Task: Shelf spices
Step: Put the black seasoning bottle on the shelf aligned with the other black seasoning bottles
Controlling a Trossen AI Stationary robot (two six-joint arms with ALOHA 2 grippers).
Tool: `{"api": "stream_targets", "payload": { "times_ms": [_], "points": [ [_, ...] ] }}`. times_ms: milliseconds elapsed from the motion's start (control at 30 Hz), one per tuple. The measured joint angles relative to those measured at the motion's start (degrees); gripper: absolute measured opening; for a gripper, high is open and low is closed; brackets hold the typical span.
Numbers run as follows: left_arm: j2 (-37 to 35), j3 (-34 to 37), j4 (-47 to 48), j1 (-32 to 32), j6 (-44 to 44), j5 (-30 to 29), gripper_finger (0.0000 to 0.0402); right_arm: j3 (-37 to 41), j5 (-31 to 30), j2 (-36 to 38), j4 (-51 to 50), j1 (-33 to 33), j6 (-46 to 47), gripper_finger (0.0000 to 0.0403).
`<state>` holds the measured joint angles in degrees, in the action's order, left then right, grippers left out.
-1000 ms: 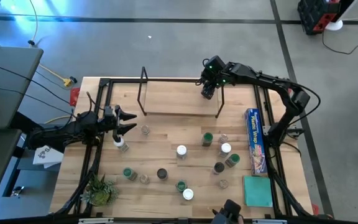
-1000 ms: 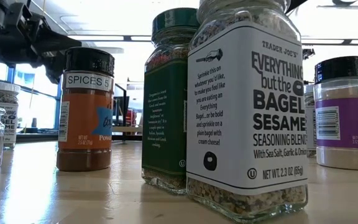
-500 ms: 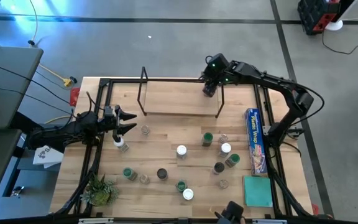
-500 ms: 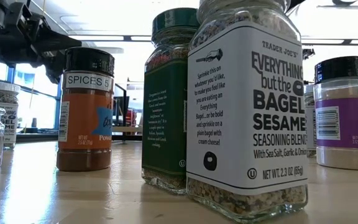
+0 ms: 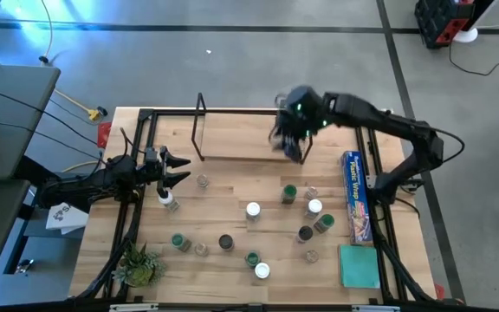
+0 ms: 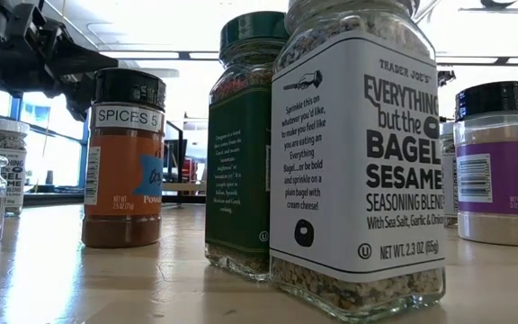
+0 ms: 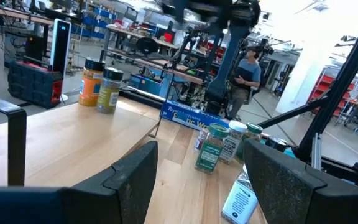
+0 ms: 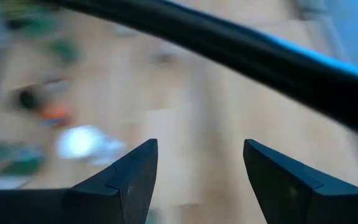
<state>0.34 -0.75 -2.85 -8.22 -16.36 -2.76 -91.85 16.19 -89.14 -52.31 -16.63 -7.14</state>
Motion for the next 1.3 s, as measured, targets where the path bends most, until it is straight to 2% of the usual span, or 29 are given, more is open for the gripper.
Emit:
{"api": "stream_targets", "payload": {
  "times_ms": [167,333,433,567,633,800,1000,1133,1300],
  "points": [
    [0.0,0.0,0.0,0.0,0.0,0.0,0.0232,1.6,5.9,-0.1,-4.1,10.5,5.8,0.0232],
    [0.0,0.0,0.0,0.0,0.0,0.0,0.0232,1.7,5.9,-0.1,-12.9,21.5,11.8,0.0232],
    [0.0,0.0,0.0,0.0,0.0,0.0,0.0232,1.8,1.3,-0.1,-18.0,28.2,18.3,0.0232],
    [0.0,0.0,0.0,0.0,0.0,0.0,0.0232,4.3,-6.9,-0.1,-17.3,35.6,24.8,0.0235],
    [0.0,0.0,0.0,0.0,0.0,0.0,0.0232,6.6,-8.6,-0.1,-14.7,38.2,27.4,0.0241],
    [0.0,0.0,0.0,0.0,0.0,0.0,0.0232,13.0,-8.8,-0.1,-9.1,40.8,32.9,0.027],
    [0.0,0.0,0.0,0.0,0.0,0.0,0.0232,20.4,-9.3,-0.1,-1.2,40.5,32.8,0.0305],
    [0.0,0.0,0.0,0.0,-0.1,0.0,0.0232,24.3,-9.7,-0.1,2.2,40.7,32.7,0.0309],
    [0.0,0.0,0.0,0.0,-0.1,0.0,0.0232,27.8,-13.1,-0.1,5.9,41.5,32.5,0.0299]
  ]
}}
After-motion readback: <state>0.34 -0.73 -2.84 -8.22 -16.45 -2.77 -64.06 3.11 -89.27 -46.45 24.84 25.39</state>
